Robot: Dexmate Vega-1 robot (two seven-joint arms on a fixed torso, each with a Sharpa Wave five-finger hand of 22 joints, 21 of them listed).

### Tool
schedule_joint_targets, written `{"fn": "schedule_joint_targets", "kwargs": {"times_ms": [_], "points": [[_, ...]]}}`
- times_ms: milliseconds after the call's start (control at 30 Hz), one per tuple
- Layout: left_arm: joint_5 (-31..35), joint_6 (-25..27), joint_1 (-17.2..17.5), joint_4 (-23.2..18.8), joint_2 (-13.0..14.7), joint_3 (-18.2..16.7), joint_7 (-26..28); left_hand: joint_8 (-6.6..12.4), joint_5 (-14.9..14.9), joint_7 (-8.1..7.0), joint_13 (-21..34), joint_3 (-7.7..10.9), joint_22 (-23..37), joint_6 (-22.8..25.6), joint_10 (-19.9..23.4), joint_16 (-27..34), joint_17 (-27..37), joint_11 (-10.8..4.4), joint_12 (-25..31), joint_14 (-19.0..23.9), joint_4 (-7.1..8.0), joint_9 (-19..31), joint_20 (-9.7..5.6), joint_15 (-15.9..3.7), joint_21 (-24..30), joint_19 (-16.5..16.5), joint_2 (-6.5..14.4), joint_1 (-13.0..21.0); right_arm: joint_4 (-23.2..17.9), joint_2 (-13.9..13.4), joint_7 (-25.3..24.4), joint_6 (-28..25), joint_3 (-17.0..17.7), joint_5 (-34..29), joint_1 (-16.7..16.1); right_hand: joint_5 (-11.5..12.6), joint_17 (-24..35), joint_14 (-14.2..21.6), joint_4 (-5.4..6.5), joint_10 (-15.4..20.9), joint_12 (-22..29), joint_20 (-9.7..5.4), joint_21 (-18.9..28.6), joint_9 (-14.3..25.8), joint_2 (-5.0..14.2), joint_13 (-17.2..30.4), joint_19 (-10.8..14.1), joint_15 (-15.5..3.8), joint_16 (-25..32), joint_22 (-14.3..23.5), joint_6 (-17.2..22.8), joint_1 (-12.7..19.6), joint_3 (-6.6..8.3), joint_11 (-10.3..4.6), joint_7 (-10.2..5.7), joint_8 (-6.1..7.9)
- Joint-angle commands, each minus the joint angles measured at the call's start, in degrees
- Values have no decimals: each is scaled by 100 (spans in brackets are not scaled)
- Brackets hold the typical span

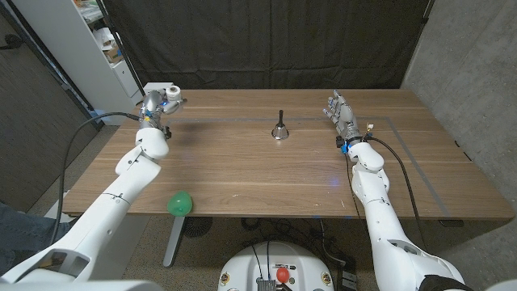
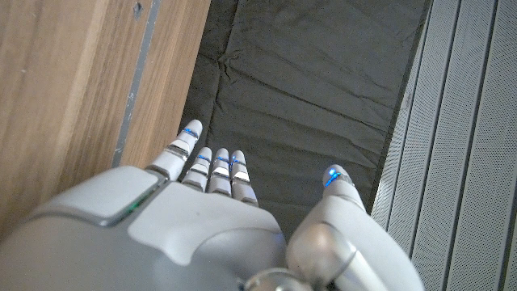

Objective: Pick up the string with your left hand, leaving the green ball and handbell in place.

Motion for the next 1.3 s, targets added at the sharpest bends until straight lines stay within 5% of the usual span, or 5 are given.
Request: {"fn": "schedule_joint_targets", "kwargs": {"times_ms": [33,500,1300], "points": [[-362,79,113,-266,-9,-253,-385,33,37,-265,16,17,24,556,112,39,27,-59,47,79,41,30,25,-155,26,55,801,728,-184,-6,-24,-45,-31,-23,-65,19,9,57,2,34,-10,11,-2,22,57,29,54,3,43,30,41,15,-31,-4,11,-1],[-1379,-288,344,-438,-126,-842,-1079,47,39,-233,28,0,23,628,162,56,22,-58,49,160,51,29,27,-125,39,62,799,717,-337,32,-63,-81,-49,1,-138,20,10,55,2,44,-8,10,-2,22,61,29,55,-1,41,30,43,13,-38,-7,16,-1],[-1276,-140,450,-803,-31,-926,-1076,65,44,-201,52,-19,23,735,271,92,46,-51,60,270,56,29,35,-136,64,73,816,725,-370,18,-40,-56,-66,30,-160,21,10,60,1,41,-13,11,-2,22,73,29,57,-1,41,30,45,14,-51,-8,13,-3]]}}
